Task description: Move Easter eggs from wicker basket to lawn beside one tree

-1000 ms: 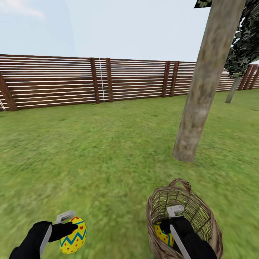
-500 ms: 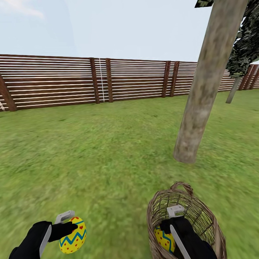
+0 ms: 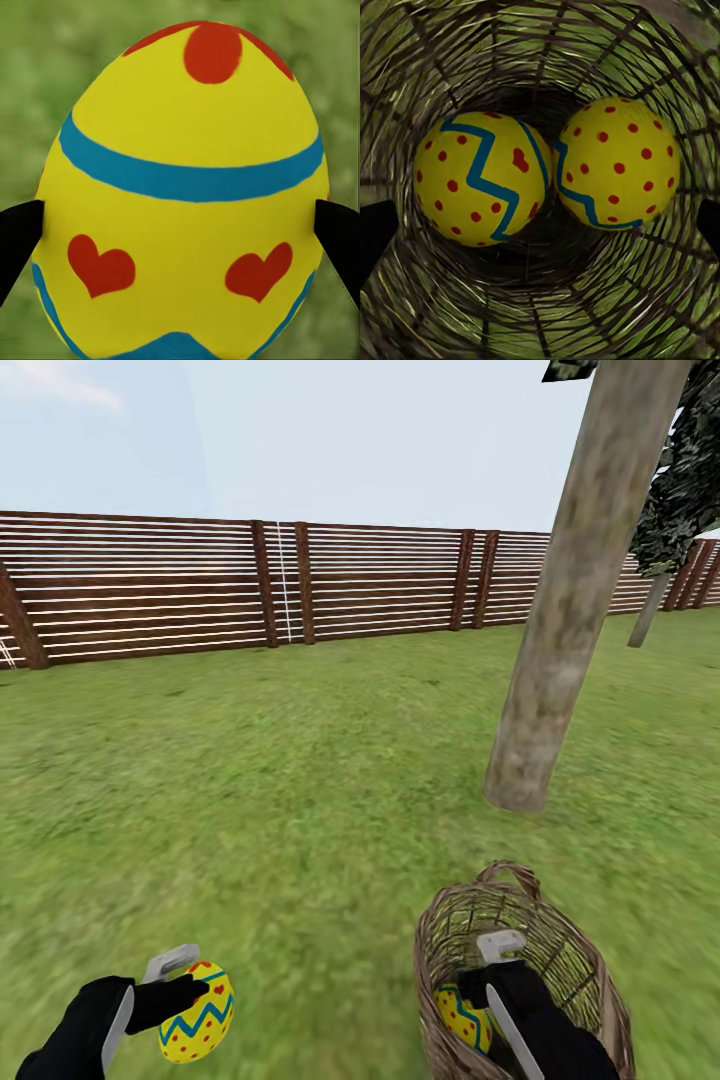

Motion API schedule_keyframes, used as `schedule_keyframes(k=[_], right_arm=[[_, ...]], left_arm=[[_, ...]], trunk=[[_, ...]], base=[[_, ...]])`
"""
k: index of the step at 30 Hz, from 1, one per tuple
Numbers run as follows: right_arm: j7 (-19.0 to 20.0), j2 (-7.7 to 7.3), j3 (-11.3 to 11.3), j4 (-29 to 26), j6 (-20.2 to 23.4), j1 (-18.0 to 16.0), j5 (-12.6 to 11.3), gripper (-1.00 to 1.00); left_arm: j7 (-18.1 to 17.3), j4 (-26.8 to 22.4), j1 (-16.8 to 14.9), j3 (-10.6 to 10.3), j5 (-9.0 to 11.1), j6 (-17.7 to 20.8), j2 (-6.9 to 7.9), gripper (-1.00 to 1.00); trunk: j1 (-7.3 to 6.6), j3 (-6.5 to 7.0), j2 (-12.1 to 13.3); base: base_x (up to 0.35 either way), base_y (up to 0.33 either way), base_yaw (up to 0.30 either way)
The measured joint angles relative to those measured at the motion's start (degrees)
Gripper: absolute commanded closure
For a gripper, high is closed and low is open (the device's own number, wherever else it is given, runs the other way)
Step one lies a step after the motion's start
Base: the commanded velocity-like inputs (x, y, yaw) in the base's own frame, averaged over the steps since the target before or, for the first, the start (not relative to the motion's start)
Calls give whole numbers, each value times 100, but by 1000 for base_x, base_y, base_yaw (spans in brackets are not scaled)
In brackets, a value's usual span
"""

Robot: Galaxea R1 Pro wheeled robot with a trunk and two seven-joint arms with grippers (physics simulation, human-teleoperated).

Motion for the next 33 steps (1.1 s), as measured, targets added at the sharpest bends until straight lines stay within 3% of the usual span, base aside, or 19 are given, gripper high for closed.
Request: schedule_keyframes(k=[3,5,6,26,33], right_arm=[[384,-384,-389,-1,12,-1,-291,-100],[765,-716,-497,-1,10,-1,-399,-100],[893,-810,-510,-1,7,-1,-432,-100],[949,-795,-472,-9,21,0,-384,-100],[949,-795,-468,-67,22,0,-384,-100]], left_arm=[[-2,-2,0,40,1,1,-16,100],[-2,5,-1,44,1,-1,-21,100],[2,7,2,44,1,-7,-26,100],[33,29,4,44,-9,-52,-36,100],[41,67,2,44,0,-52,-41,100]], trunk=[[0,0,0],[0,0,0],[0,0,0],[0,0,0],[-2,0,0]], base=[[0,0,0],[0,0,0],[0,0,0],[0,106,0],[211,0,0]])
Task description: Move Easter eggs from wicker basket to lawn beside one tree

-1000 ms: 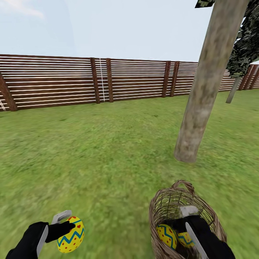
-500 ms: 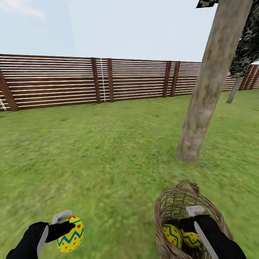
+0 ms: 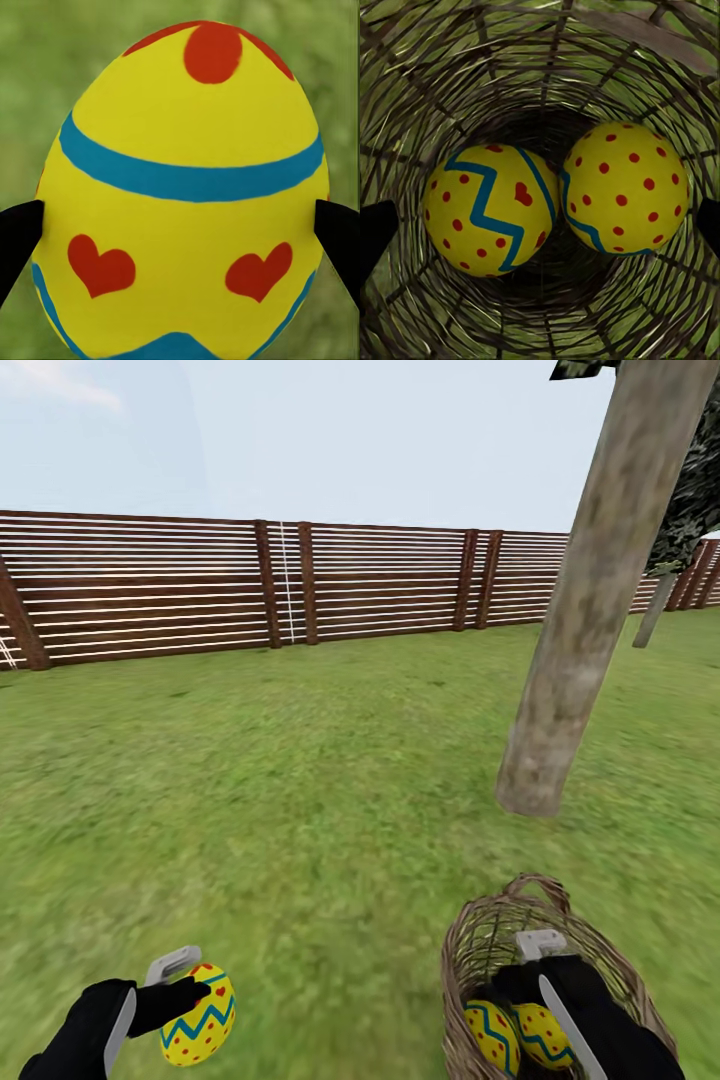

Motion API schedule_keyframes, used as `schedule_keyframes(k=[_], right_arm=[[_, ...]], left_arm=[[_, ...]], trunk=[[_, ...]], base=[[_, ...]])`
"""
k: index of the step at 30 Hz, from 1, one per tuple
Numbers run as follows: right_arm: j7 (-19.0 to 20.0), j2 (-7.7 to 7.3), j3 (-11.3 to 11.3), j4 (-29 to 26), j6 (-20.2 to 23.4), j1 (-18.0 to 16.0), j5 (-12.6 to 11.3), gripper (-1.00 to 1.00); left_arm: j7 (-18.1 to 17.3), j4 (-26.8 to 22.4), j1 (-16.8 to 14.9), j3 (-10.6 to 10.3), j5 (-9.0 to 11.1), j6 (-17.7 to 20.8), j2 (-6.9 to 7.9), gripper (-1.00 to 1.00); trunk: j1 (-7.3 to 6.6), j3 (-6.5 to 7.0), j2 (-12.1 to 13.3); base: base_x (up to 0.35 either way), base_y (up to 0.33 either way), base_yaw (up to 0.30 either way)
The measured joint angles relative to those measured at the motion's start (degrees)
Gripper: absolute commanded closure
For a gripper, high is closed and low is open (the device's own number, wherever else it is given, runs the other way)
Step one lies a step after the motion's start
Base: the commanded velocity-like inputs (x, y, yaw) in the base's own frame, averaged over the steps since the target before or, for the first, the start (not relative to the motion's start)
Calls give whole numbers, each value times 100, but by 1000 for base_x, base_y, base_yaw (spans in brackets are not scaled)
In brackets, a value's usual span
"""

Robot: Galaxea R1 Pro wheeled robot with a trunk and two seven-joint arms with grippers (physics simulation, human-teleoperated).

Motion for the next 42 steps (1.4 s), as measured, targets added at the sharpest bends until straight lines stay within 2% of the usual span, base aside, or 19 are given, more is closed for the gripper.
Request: schedule_keyframes(k=[26,42], right_arm=[[0,0,4,-21,2,0,8,-100],[0,-30,-3,-21,0,0,3,-100]], left_arm=[[-4,-16,2,7,5,7,-2,100],[-8,-15,1,9,-1,20,-7,100]], trunk=[[2,0,0],[43,-354,-21]], base=[[2,50,0],[0,0,0]])
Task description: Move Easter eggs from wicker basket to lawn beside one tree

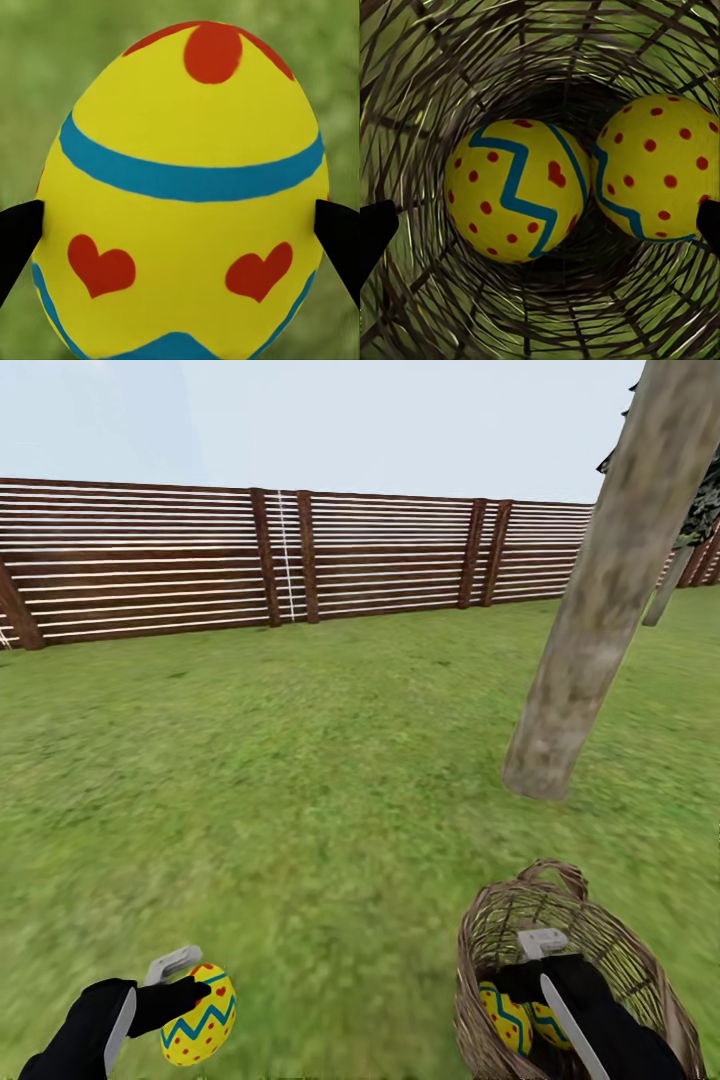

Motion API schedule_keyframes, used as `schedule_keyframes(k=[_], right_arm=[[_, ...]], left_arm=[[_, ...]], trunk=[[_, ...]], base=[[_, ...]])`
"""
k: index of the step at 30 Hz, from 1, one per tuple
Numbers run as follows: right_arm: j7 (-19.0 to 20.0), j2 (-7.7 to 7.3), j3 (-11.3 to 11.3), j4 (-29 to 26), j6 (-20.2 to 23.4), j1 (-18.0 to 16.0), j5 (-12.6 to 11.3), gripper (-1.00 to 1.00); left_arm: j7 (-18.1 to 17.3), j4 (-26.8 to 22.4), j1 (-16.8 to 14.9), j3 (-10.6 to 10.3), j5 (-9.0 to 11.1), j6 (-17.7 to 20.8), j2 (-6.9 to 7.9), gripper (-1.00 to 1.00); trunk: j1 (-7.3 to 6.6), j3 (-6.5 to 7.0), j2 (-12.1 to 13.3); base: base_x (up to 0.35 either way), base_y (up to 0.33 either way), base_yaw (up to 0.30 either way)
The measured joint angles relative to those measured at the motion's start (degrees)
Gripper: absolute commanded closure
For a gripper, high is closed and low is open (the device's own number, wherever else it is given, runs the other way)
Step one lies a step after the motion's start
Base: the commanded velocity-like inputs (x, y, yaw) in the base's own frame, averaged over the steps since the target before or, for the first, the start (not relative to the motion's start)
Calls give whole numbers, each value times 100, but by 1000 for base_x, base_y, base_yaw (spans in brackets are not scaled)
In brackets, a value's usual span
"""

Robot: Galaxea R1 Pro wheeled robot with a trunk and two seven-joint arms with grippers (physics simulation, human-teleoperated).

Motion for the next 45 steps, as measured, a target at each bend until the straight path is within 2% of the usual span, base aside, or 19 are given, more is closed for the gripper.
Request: schedule_keyframes(k=[11,20,31,45], right_arm=[[0,29,7,-6,0,0,5,-100],[0,30,8,1,-1,0,5,-100],[0,7,0,-9,0,0,6,-100],[0,21,9,-70,9,0,5,-100]], left_arm=[[0,7,0,0,0,-11,0,100],[-9,-17,-2,5,3,-18,9,100],[-9,8,-2,-2,10,-18,0,100],[-11,-17,-3,0,9,-11,7,100]], trunk=[[28,-244,-15],[25,-244,-15],[28,-245,-15],[64,-554,-34]], base=[[0,0,0],[184,30,0],[14,3,0],[0,0,0]])
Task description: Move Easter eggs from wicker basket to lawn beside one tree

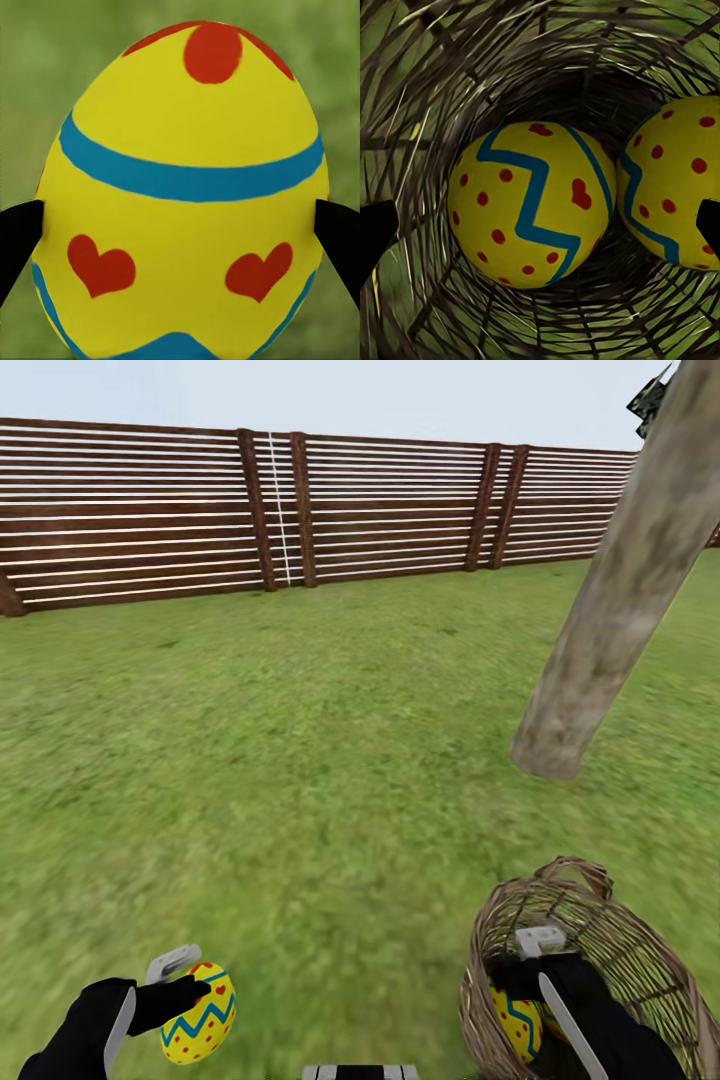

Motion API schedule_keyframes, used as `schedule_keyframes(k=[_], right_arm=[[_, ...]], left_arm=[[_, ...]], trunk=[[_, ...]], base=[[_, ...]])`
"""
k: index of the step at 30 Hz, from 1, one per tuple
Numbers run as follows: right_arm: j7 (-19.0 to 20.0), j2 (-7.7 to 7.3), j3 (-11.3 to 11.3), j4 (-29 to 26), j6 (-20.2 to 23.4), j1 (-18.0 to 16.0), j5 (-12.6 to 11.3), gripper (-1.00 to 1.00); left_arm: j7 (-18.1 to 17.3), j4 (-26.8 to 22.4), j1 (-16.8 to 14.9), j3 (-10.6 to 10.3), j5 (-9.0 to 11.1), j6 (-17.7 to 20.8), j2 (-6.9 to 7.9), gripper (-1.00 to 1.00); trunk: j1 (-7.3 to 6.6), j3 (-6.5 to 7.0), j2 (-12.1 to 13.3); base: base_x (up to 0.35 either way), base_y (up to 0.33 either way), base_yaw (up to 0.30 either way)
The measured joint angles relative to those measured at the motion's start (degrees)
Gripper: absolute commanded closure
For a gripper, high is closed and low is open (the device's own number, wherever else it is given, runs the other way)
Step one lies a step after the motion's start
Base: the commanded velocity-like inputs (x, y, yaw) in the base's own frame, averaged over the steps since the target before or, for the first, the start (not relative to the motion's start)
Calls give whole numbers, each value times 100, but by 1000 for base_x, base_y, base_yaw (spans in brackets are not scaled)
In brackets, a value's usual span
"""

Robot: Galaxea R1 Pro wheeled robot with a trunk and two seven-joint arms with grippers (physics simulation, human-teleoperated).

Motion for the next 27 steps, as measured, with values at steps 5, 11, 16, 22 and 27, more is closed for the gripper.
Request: schedule_keyframes(k=[5,11,16,22,27], right_arm=[[0,-2,-1,-6,-2,0,0,-100],[0,18,12,-3,-8,0,0,-100],[0,15,21,-117,-12,0,9,-100],[0,14,26,-193,-9,0,9,-100],[-7,21,32,-187,-9,0,10,-100]], left_arm=[[-6,-5,1,0,1,0,-7,100],[-27,-646,0,116,-5,-49,69,100],[-103,-1833,0,422,6,-43,51,100],[-369,-2576,0,437,703,-65,58,100],[-436,-2986,2,444,858,-257,7,100]], trunk=[[10,-89,-6],[10,-89,-6],[10,-89,-6],[12,-111,-7],[12,-112,-7]], base=[[0,0,0],[0,0,0],[0,0,0],[0,0,0],[0,0,0]])
